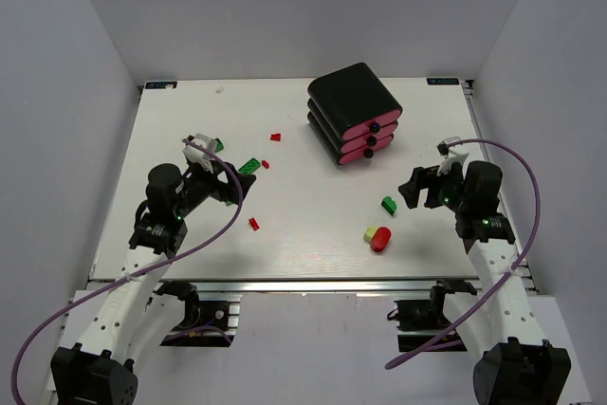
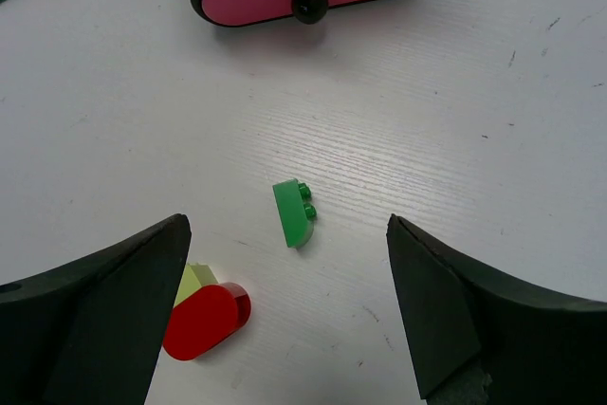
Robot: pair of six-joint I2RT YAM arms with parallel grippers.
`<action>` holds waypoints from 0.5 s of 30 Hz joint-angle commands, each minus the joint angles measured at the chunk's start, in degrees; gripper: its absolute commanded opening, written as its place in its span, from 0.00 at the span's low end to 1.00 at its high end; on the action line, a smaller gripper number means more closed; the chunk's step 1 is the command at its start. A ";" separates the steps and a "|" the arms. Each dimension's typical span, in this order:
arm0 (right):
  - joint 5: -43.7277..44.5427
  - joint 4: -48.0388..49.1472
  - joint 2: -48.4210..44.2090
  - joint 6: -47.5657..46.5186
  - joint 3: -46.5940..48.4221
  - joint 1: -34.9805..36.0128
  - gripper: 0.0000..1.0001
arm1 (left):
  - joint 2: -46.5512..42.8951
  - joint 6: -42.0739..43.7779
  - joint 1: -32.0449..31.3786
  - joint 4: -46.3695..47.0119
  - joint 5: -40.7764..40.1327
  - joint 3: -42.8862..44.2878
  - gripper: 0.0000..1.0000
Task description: Sort the legos into containers by color
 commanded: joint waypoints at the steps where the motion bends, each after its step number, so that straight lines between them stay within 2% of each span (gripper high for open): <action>1: -0.99 0.18 -1.11 0.28 2.11 -0.26 0.89 | -1.01 0.50 0.17 1.51 1.45 -0.25 0.98; 8: -4.93 -0.26 -1.29 -2.79 1.31 -0.26 0.89 | -0.93 0.41 0.17 1.33 1.45 -0.25 0.98; 10: -6.87 -0.87 -1.72 -6.12 0.61 -0.26 0.89 | -1.10 0.50 0.17 1.24 1.37 -0.25 0.98; 11: -10.53 -0.96 -1.81 -8.40 -0.87 -0.18 0.89 | -1.19 0.23 0.17 1.07 1.28 -0.25 0.98; 12: -13.44 -1.05 -1.73 -14.69 -1.49 -0.09 0.89 | -1.28 0.23 0.17 1.07 1.10 -0.33 0.97; 14: -16.19 -3.07 -1.38 -19.30 -1.68 0.26 0.89 | -1.19 -0.03 0.17 1.33 1.01 -0.51 0.90; 15: -14.98 -3.25 -0.50 -19.58 -0.63 0.35 0.89 | -0.67 -0.29 0.17 1.51 0.75 -0.25 0.76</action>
